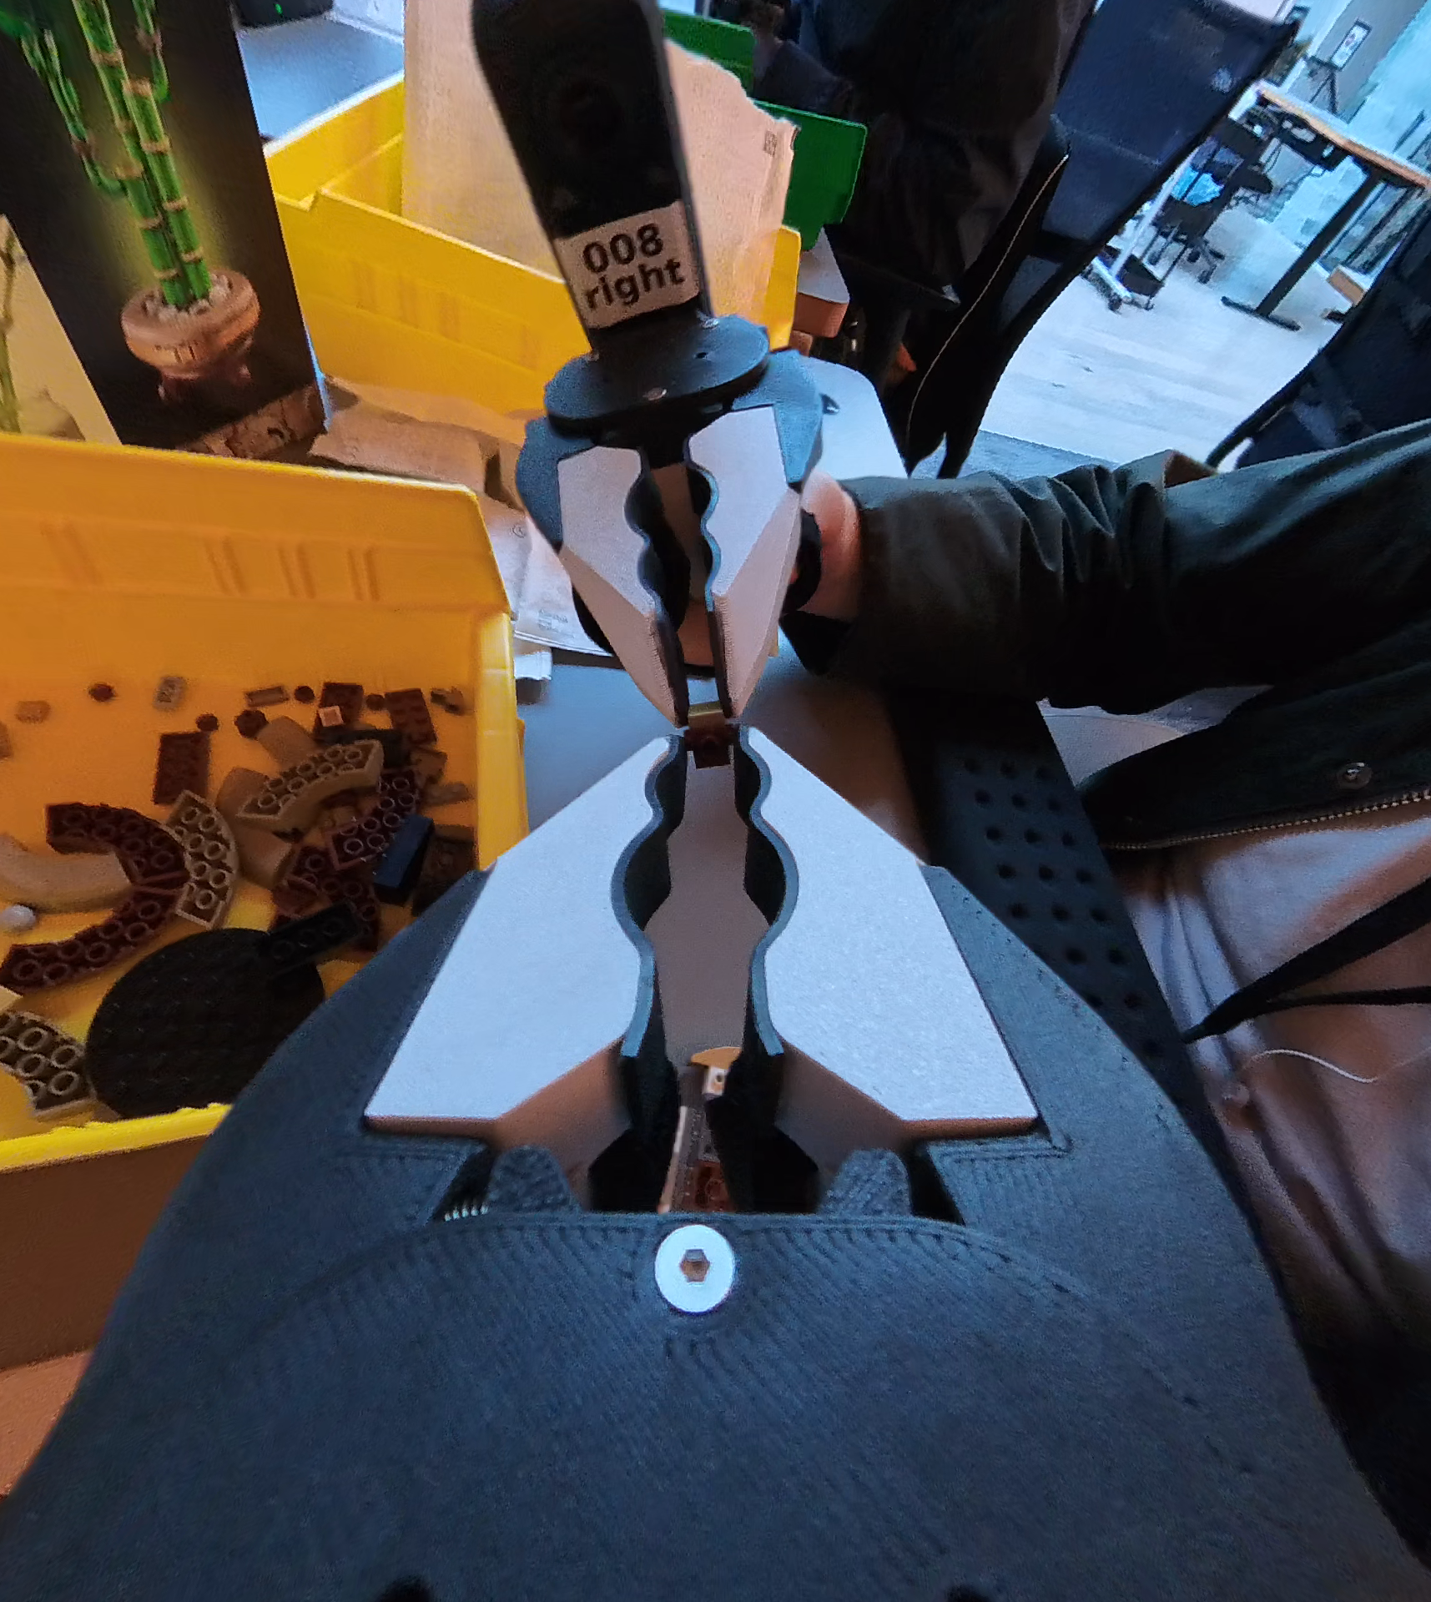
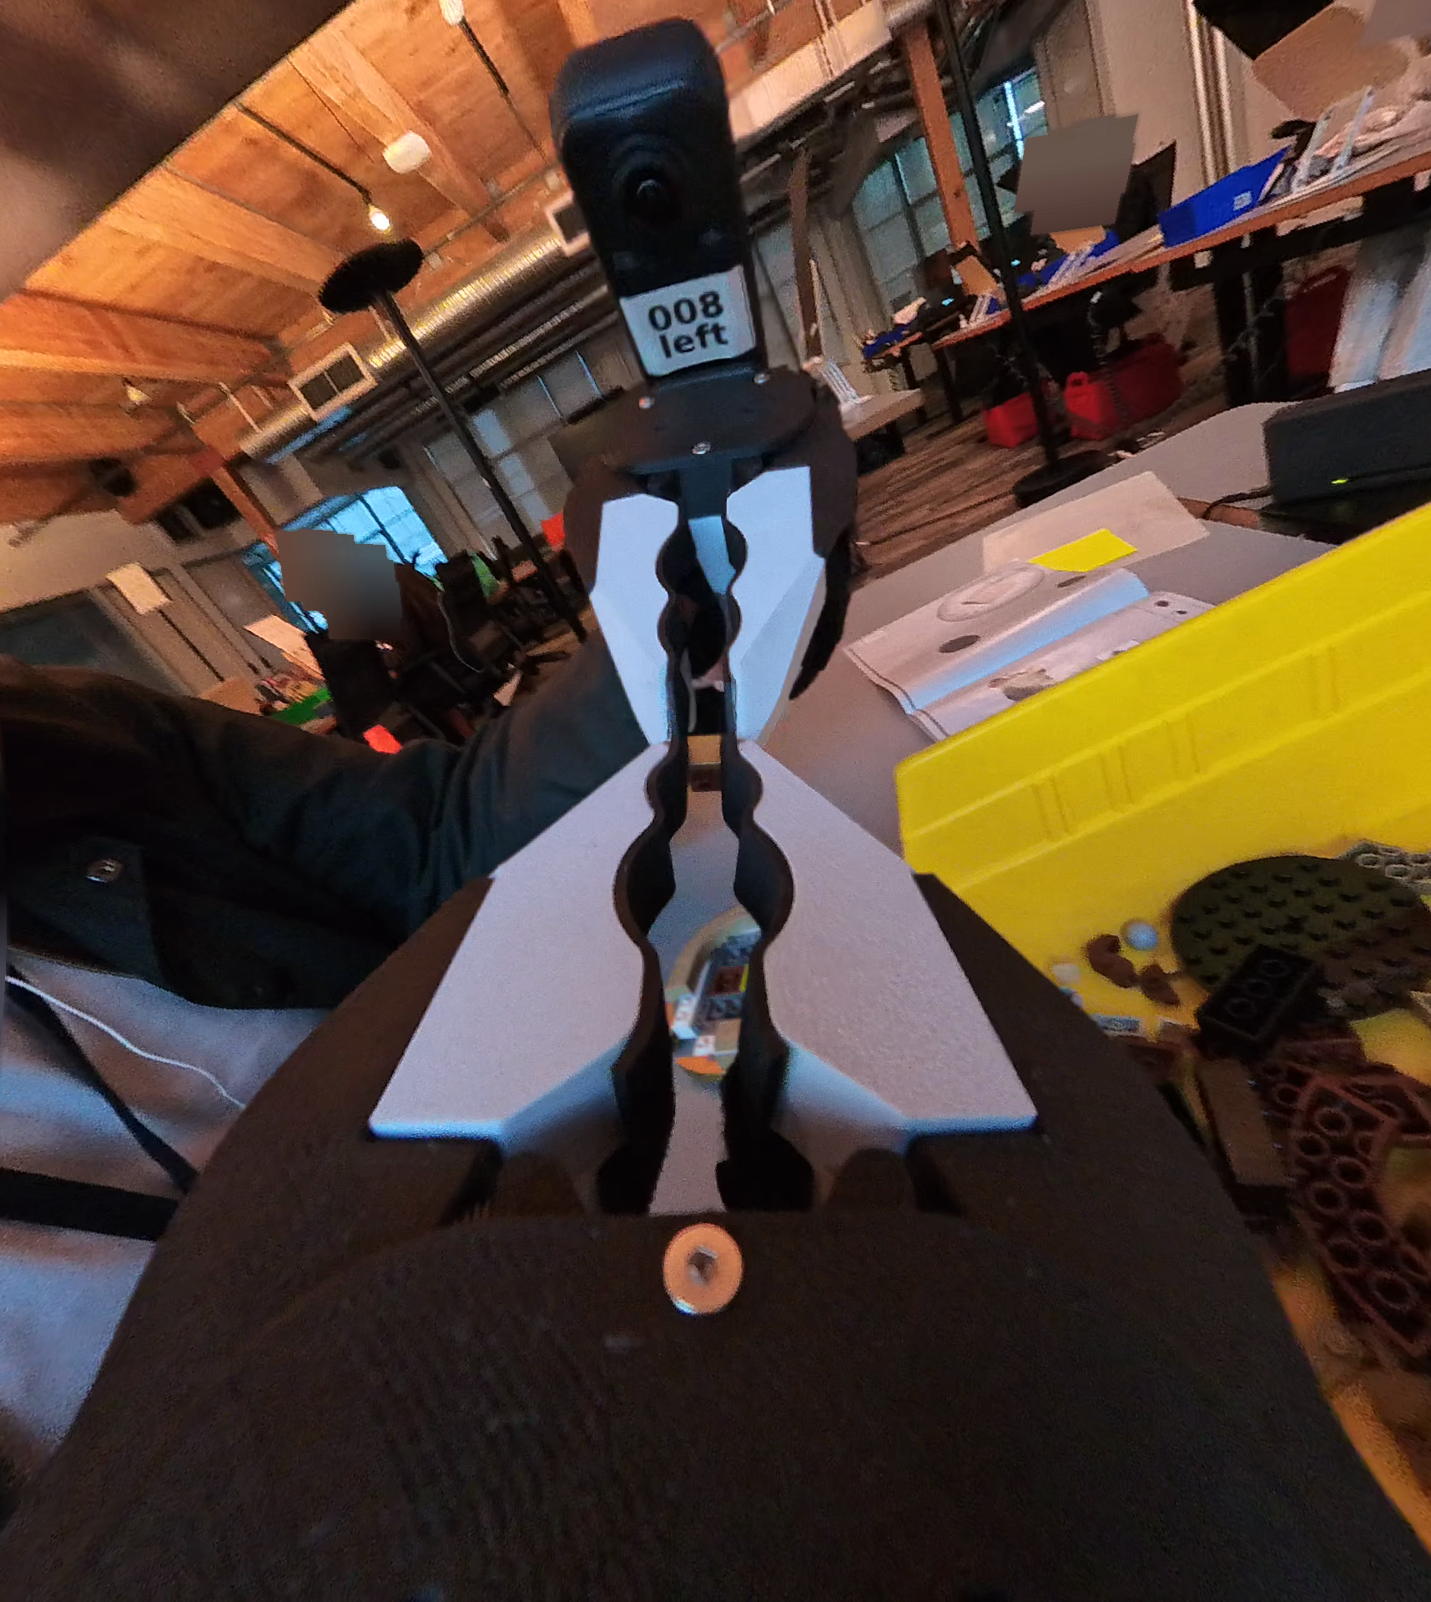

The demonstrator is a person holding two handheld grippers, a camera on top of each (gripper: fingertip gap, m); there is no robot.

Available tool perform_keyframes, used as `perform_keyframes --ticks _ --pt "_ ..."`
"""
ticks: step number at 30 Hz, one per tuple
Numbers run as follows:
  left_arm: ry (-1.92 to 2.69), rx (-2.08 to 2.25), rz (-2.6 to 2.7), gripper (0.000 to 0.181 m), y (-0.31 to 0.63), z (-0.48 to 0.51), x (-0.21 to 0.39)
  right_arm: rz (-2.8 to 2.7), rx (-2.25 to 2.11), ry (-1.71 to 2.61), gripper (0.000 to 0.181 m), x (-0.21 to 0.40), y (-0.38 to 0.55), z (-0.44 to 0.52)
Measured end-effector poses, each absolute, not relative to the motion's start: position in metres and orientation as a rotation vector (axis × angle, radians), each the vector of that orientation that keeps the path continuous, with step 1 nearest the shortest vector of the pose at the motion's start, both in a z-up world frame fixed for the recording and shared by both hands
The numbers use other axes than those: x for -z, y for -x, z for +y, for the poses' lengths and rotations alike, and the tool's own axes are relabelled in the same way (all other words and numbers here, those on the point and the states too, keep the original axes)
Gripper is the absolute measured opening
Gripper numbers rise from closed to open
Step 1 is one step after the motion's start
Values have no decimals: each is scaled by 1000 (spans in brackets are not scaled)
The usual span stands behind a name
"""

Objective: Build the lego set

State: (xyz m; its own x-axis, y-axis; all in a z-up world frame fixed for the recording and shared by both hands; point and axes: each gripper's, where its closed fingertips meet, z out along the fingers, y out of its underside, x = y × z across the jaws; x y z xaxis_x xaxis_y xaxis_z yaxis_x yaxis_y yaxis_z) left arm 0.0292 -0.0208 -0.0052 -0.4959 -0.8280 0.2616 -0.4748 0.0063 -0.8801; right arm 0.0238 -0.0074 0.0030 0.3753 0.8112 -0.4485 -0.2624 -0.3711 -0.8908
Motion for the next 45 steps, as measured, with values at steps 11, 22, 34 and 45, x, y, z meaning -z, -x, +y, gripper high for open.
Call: perform_keyframes --ticks 11,22,34,45 --pt "1137 1359 1997 9 -22 -31 -7 -433 -1548 1468 4 -18 -17 -18" --pt "1205 1463 1875 9 -28 -23 -19 -394 -1400 1411 4 -28 -23 -11" --pt "1180 1660 1711 11 -39 -23 -32 -447 -1197 1275 4 -41 -32 -14" --pt "1169 1616 1739 15 -40 -27 -28 -446 -1177 1263 4 -41 -32 -13"
